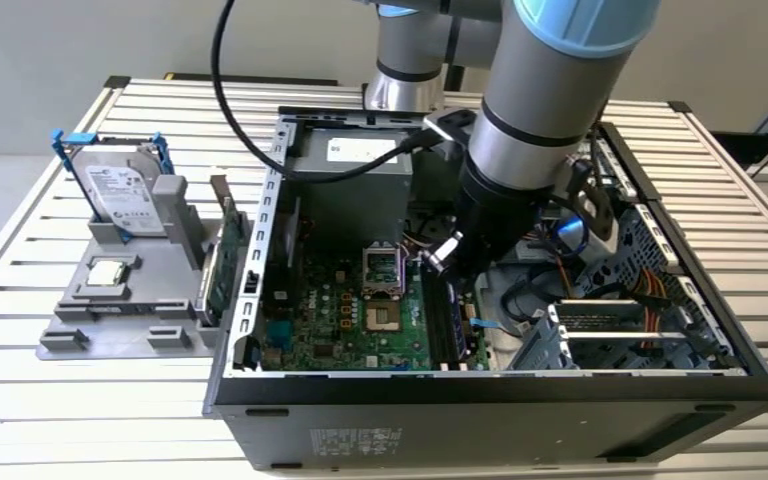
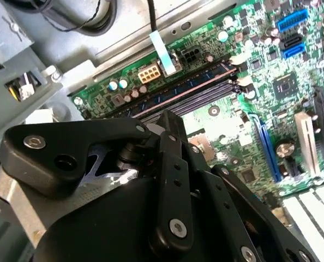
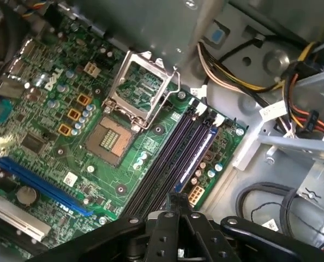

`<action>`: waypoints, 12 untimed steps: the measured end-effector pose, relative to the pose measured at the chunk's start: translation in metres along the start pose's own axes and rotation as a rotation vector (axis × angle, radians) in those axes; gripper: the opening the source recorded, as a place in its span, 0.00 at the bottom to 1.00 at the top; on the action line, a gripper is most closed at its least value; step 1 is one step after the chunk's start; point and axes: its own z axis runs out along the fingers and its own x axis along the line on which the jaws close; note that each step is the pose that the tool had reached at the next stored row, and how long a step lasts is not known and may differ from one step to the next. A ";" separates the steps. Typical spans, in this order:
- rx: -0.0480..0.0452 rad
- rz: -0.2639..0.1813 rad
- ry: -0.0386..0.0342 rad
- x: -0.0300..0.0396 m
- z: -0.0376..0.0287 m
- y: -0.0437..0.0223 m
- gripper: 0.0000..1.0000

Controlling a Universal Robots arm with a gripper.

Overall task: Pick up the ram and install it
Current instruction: 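Press down the ram until it locks into place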

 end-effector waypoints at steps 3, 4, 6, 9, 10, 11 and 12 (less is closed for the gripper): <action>-0.0002 -0.044 0.0014 -0.0001 0.0000 0.0002 0.00; -0.0003 -0.058 0.0019 -0.0001 0.0000 0.0003 0.00; -0.0005 -0.085 0.0027 -0.0002 0.0000 0.0004 0.00; -0.0007 -0.126 0.0040 -0.0003 0.0000 0.0005 0.00; -0.0008 -0.140 0.0044 -0.0004 0.0000 0.0006 0.00; -0.0009 -0.155 0.0048 -0.0004 0.0000 0.0006 0.00; -0.0010 -0.169 0.0053 -0.0004 0.0000 0.0006 0.00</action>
